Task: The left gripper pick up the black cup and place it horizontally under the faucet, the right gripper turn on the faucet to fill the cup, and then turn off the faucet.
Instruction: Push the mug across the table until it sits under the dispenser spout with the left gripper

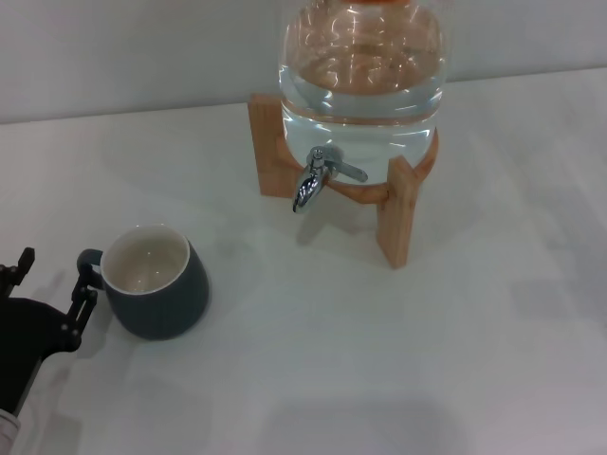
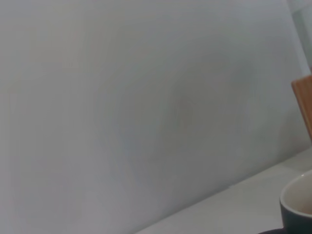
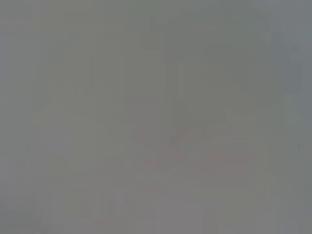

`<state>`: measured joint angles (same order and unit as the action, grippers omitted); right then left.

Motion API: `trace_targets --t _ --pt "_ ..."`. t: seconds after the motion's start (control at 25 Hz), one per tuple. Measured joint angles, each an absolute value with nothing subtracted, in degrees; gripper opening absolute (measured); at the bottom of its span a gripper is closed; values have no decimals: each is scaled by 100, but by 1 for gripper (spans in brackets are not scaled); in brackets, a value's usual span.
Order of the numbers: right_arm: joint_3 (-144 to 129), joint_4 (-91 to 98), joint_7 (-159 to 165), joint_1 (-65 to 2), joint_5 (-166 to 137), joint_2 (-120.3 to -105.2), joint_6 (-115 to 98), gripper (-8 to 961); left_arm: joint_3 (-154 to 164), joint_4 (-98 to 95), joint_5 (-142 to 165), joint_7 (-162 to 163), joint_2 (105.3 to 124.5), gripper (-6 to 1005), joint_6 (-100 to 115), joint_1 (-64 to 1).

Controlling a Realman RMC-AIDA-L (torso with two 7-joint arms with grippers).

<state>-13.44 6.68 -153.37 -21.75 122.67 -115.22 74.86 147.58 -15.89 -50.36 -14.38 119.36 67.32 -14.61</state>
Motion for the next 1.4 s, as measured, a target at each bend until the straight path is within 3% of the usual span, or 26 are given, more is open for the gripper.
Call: trace_targets --t 1.4 --pt "-1336 668 -15337 -2179 12270 -11522 7497 854 14720 -1537 -5128 -1345 11953 633 6583 -1540"
